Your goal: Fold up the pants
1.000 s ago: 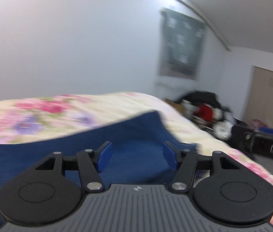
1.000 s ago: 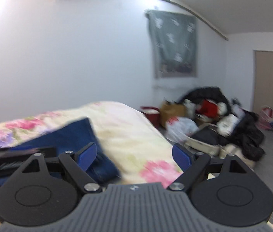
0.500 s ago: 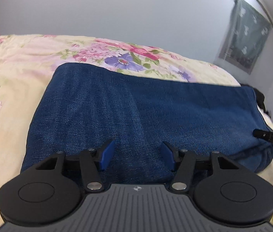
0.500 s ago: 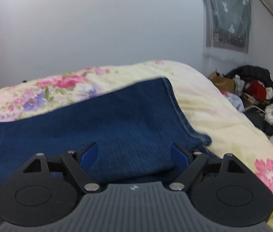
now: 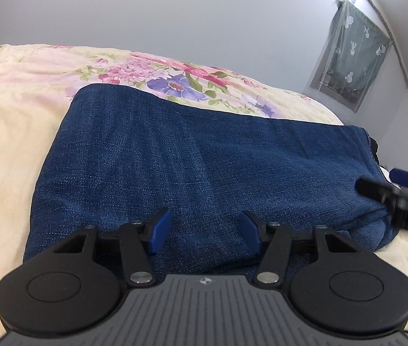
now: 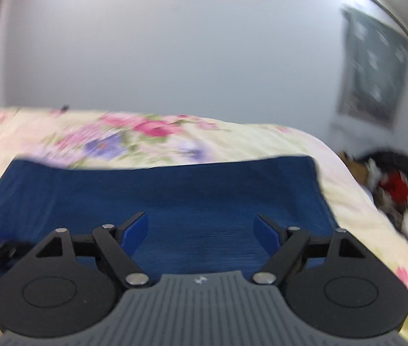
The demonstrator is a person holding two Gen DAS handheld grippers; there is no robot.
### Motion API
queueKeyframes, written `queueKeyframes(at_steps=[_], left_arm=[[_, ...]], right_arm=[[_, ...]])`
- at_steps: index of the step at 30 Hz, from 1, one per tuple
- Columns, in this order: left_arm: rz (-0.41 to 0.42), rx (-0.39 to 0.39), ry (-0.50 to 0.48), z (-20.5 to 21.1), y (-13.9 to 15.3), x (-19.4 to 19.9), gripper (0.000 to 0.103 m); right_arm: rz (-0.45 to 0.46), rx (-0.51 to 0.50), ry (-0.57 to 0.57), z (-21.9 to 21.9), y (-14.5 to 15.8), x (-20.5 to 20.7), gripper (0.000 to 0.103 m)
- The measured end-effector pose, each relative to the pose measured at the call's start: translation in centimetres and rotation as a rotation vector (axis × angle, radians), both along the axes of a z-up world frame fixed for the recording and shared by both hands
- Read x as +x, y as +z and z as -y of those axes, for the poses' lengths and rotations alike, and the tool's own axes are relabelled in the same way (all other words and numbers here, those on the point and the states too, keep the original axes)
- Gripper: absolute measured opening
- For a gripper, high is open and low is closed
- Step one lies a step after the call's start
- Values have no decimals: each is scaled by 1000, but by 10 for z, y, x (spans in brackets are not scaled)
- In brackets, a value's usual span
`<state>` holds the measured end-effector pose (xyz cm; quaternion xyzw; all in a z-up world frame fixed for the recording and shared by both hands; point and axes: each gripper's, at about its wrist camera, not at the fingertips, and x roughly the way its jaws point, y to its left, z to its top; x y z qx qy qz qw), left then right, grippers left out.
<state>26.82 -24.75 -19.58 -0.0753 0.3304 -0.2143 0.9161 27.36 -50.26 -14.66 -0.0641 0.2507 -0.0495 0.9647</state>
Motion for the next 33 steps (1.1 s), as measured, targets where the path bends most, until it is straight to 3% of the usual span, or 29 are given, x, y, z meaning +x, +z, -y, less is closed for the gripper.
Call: queueKeyframes(at_steps=[3,6,7,10,12,13,14,21,22,29,33], left_arm=[[6,-20,-20,-5,-1,1,65],[-3,-57,-22,-12,3,1,65],[-6,-61,-20,-15,7,-1,65],[1,-69,-17,-24,10,-5,65],[7,-60,-22,-29,9,-6,65],[13,-60,-29,-31,8,-7,65],[17,-58,-32,-32,8,-8,65],[10,-50,-38,-34,8,-7,65],[14,-46,-42,-34,8,-6,65],[32,-21,-54,-42,7,-1,65],[33,-2,-64,-47,5,4,65]], right_arm=[[-12,-53,39,-33,-6,-21,74],[11,181,-44,-35,-7,-65,75],[21,177,-51,-45,-9,-82,75],[56,-110,-20,-95,-24,-119,75],[73,-188,9,-114,-34,-130,73],[59,-216,14,-121,-38,-128,62],[32,-227,15,-125,-42,-123,44],[-83,-30,-119,-116,-54,-82,22],[-81,-9,-126,-115,-54,-79,13],[-105,110,-224,-106,-50,-88,8],[-164,133,-246,-102,-69,-82,8]])
